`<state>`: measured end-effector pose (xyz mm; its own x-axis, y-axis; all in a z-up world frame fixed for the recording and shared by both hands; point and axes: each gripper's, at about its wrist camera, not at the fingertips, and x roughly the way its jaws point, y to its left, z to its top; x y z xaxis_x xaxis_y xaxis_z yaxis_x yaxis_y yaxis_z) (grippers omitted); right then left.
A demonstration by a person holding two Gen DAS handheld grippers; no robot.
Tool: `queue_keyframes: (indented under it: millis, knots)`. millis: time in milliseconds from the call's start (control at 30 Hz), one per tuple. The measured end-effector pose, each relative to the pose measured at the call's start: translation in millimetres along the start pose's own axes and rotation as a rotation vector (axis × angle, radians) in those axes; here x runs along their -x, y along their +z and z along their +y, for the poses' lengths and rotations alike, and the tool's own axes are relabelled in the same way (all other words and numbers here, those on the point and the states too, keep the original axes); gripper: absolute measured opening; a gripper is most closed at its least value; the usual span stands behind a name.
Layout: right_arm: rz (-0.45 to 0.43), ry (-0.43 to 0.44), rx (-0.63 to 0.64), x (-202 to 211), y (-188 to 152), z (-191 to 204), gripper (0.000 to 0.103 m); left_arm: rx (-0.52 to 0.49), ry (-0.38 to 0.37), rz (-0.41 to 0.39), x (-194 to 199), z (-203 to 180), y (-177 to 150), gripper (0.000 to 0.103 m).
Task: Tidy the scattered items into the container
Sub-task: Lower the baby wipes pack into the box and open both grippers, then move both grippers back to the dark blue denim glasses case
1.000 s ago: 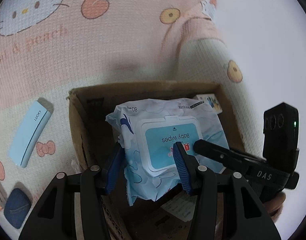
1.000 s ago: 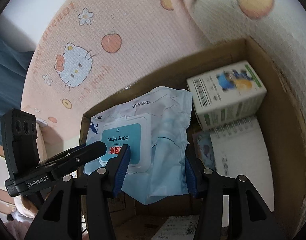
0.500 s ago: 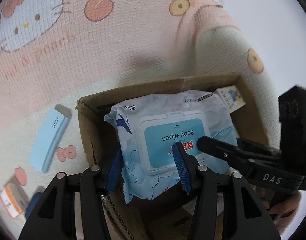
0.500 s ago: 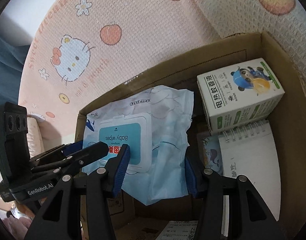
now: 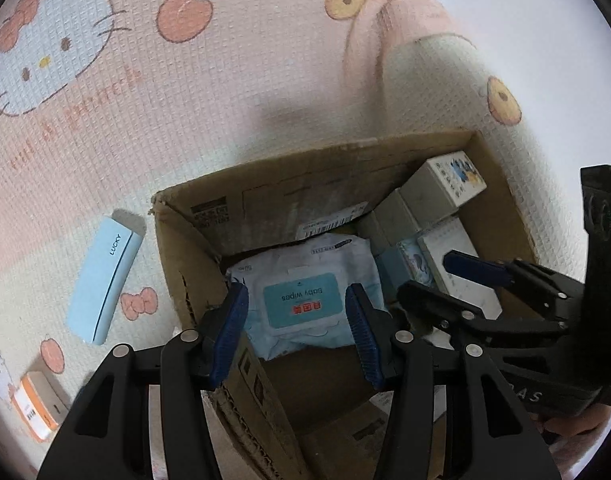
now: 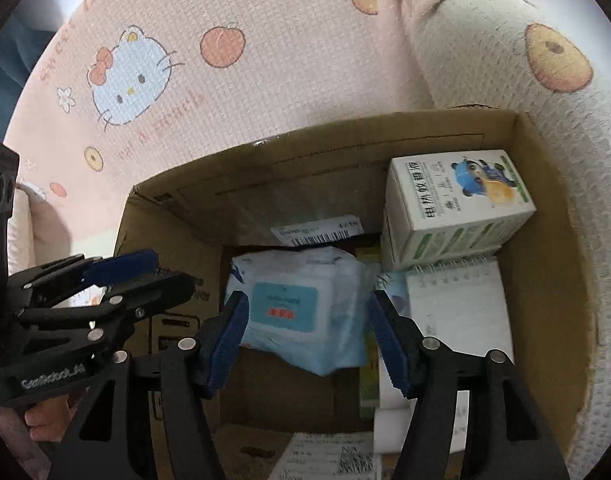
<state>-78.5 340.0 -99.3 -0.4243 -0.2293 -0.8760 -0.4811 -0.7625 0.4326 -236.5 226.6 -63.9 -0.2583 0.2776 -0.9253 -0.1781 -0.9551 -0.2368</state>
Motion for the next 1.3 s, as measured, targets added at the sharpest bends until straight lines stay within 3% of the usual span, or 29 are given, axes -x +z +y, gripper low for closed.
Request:
queue_keyframes:
  millis: [67, 133, 200, 267, 300, 367, 500, 733, 833, 1033, 1167, 1300]
  knots:
    - [0.031, -0.029, 0.019, 0, -4, 4, 0.06, -0.023, -0.002, 0.012, 1, -3, -2, 0.053]
    - [0.068, 0.006, 0.03, -1, -7, 7, 0.06, -0.032, -0.024, 0.019, 2, -1, -2, 0.047]
    - [0.153, 0.089, -0.008, -10, -12, 1, 0.056, -0.024, -0.077, 0.05, 0, 3, -2, 0.026]
    - [0.211, 0.067, -0.018, -18, -17, 2, 0.023, -0.015, -0.09, 0.069, -4, 6, -2, 0.015]
    - [0.239, 0.004, 0.03, -24, -21, 10, 0.02, -0.031, -0.077, 0.075, -7, 6, -2, 0.009]
    - [0.29, -0.039, 0.084, -34, -25, 21, 0.02, -0.068, -0.042, 0.084, -11, 1, -1, 0.007]
    - [0.408, -0.031, 0.048, -58, -34, 19, 0.02, -0.139, -0.029, 0.1, -13, -8, 0, 0.007]
    - [0.534, -0.029, -0.014, -97, -35, 7, 0.02, -0.097, -0.024, 0.075, -7, 2, 5, 0.007]
    - [0.597, 0.025, -0.072, -111, -35, 1, 0.02, -0.048, -0.014, 0.071, -8, 10, 9, 0.007]
    - [0.618, -0.01, -0.086, -127, -30, -5, 0.02, -0.062, -0.001, 0.076, -11, 9, 15, 0.008]
    - [0.531, -0.036, -0.133, -114, -22, -12, 0.02, -0.055, 0.014, 0.052, -11, 6, 22, 0.008]
    - [0.492, -0.065, -0.084, -98, -22, -10, 0.02, -0.03, -0.004, 0.063, -10, 9, 23, 0.009]
